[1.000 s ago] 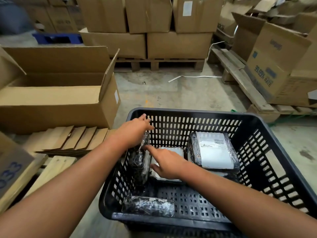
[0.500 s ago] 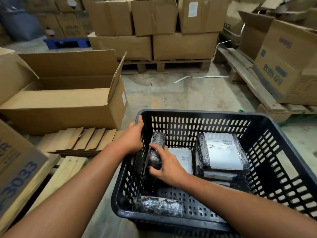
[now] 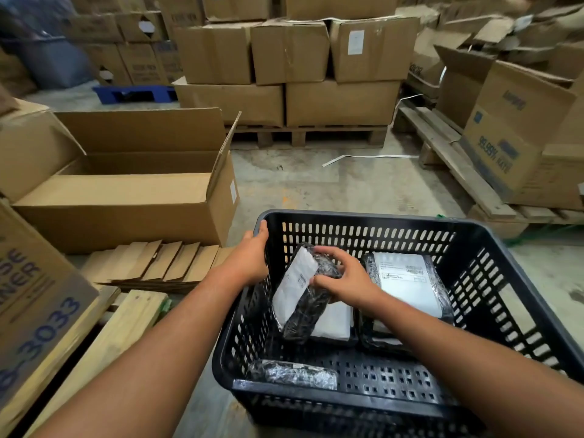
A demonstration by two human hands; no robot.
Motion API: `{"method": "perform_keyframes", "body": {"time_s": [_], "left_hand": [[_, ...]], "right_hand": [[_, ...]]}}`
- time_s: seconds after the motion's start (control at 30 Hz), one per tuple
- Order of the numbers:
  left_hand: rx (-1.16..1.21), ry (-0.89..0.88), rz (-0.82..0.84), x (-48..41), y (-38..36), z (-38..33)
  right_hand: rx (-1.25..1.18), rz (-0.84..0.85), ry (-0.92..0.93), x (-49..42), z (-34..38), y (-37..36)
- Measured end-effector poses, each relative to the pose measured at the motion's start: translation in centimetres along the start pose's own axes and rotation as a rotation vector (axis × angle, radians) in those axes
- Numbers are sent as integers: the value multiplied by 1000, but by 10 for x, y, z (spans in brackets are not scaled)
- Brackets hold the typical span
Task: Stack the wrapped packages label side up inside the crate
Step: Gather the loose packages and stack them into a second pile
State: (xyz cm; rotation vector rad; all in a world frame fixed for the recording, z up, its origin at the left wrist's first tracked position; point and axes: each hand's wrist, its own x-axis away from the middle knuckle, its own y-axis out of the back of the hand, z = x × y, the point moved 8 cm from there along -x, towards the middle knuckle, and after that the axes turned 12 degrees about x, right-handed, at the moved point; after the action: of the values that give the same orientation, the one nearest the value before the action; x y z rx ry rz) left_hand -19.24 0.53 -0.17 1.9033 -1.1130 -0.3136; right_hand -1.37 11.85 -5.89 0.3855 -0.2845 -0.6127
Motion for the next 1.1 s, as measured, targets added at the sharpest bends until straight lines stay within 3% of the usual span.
{"method": "perform_keyframes", "body": {"time_s": [0.1, 0.17, 0.33, 0.43, 0.6, 0.7, 0.8, 0.9, 1.0, 1.1], "left_hand": [[-118, 27, 50, 4, -2, -3], [-164, -70, 73, 6, 0, -18], [307, -351, 272, 19, -3, -65], [471, -327, 392, 21, -15, -70], [665, -168, 407, 20, -29, -58], [686, -107, 342, 17, -30, -47], [639, -64, 333, 15, -31, -36], [616, -33, 366, 17, -41, -28], [538, -40, 338, 13, -55, -25], [491, -57, 307, 4, -70, -27]], "right_hand": [[-35, 19, -11, 5, 9, 26], [-50, 30, 1, 10, 19, 44], [-127, 57, 7, 16, 41, 85], [-278, 38, -8, 16, 50, 106], [-278, -77, 16, 20, 59, 117], [-74, -102, 109, 23, 67, 107], [274, 30, 156, 25, 64, 82], [601, 185, 79, 26, 42, 58], [738, 279, 28, 24, 17, 39], [778, 255, 8, 18, 1, 33]]}}
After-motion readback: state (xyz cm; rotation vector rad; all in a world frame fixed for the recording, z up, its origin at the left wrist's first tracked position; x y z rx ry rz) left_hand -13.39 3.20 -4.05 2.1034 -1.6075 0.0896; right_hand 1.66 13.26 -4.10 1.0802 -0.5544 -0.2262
